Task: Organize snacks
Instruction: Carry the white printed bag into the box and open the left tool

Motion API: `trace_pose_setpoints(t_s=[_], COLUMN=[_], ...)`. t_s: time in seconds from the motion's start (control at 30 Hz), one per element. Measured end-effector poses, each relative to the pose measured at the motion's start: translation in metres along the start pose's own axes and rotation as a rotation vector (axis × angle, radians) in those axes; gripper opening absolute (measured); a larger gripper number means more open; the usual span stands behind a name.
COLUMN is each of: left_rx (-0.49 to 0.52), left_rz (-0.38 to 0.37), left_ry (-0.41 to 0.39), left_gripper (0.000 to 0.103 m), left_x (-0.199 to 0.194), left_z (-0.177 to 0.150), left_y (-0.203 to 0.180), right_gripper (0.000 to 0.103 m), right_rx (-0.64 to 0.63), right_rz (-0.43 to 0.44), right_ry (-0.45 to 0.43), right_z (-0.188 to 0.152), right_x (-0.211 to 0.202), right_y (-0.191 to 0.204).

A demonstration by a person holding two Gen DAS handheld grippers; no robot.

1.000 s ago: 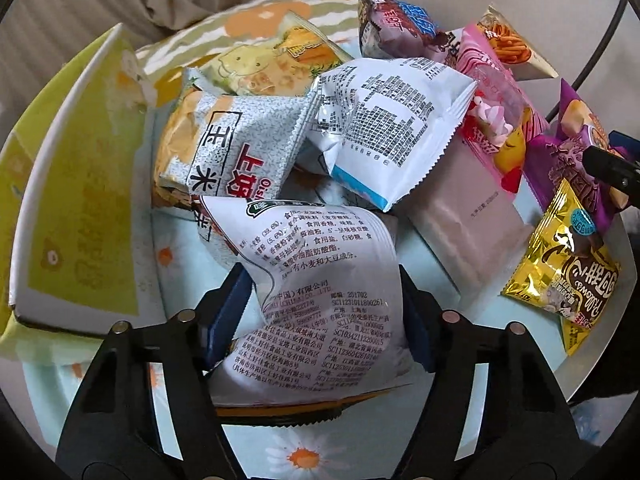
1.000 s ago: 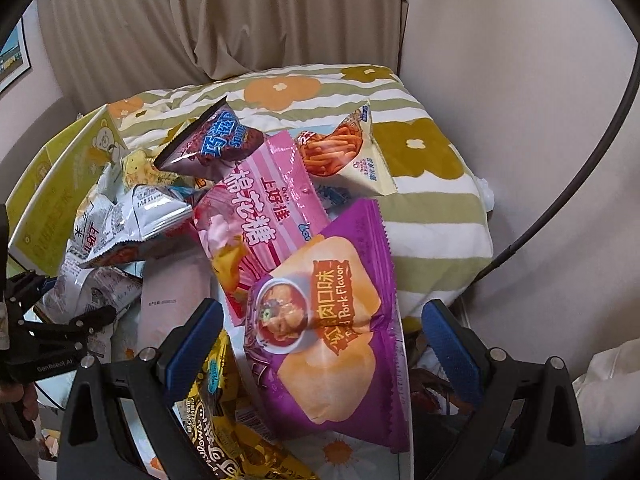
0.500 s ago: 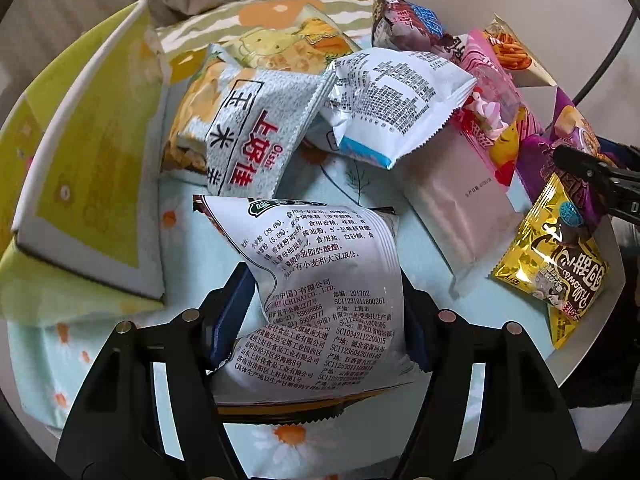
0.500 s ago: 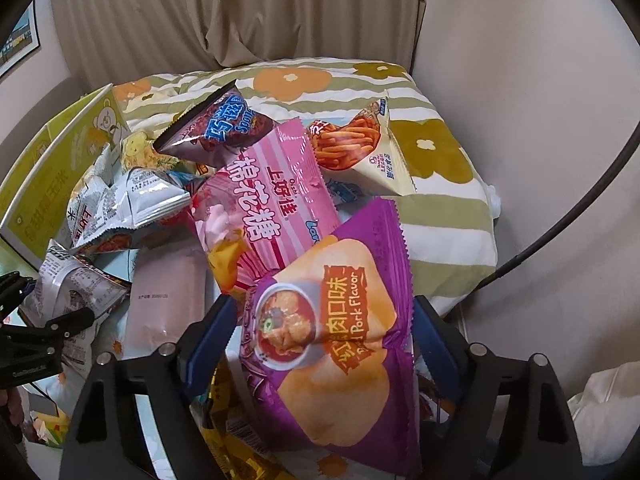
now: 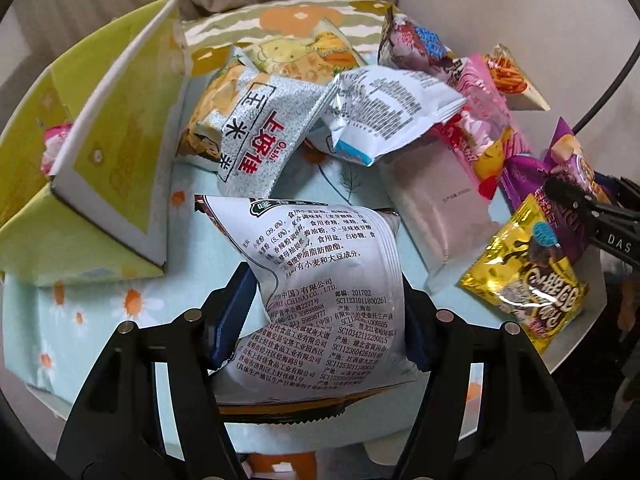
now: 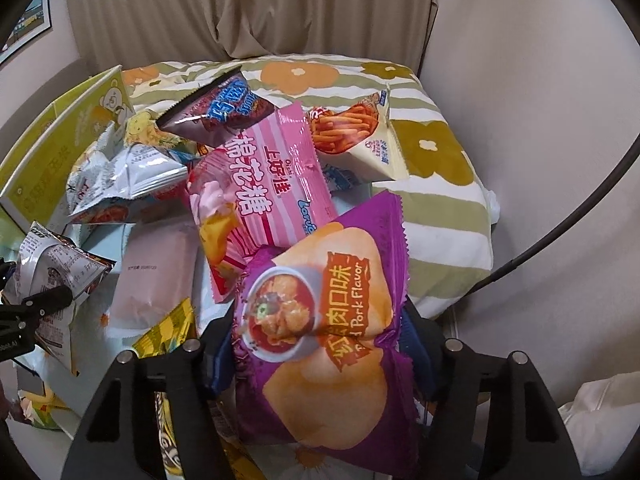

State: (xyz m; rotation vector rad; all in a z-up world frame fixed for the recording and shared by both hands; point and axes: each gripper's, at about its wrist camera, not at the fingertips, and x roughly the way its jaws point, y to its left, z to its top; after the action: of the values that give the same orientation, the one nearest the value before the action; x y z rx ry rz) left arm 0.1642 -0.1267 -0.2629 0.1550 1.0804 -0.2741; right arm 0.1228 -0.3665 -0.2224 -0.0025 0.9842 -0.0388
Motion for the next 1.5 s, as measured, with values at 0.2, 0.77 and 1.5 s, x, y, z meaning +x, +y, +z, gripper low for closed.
trace_pose_setpoints(t_s=[0.2,0.77,1.5], left_rx=[-0.037,-0.145,-0.202], left_rz=[0.023,0.071,0.133], left_ry=[-0.04,-0.202,-0.327], left_gripper=[0.062,0.062,0.062], left_x=[-0.027,-0.139,-0.205], left_z=[-0.002,-0.008,0.036], left_y=[-0.007,-0.004,0.169], right_gripper=[0.064,0.064,0.064], right_rx=[-0.028,-0.057,-0.075], right_rz=[-0.006,0.065,0.263], right_ry=[-0.03,-0.147,-0.258], right_z=[-0.002,0.015,0.111], right_x=[-0.019,-0.106,-0.149], right_y=[-0.001,-0.003,0.167])
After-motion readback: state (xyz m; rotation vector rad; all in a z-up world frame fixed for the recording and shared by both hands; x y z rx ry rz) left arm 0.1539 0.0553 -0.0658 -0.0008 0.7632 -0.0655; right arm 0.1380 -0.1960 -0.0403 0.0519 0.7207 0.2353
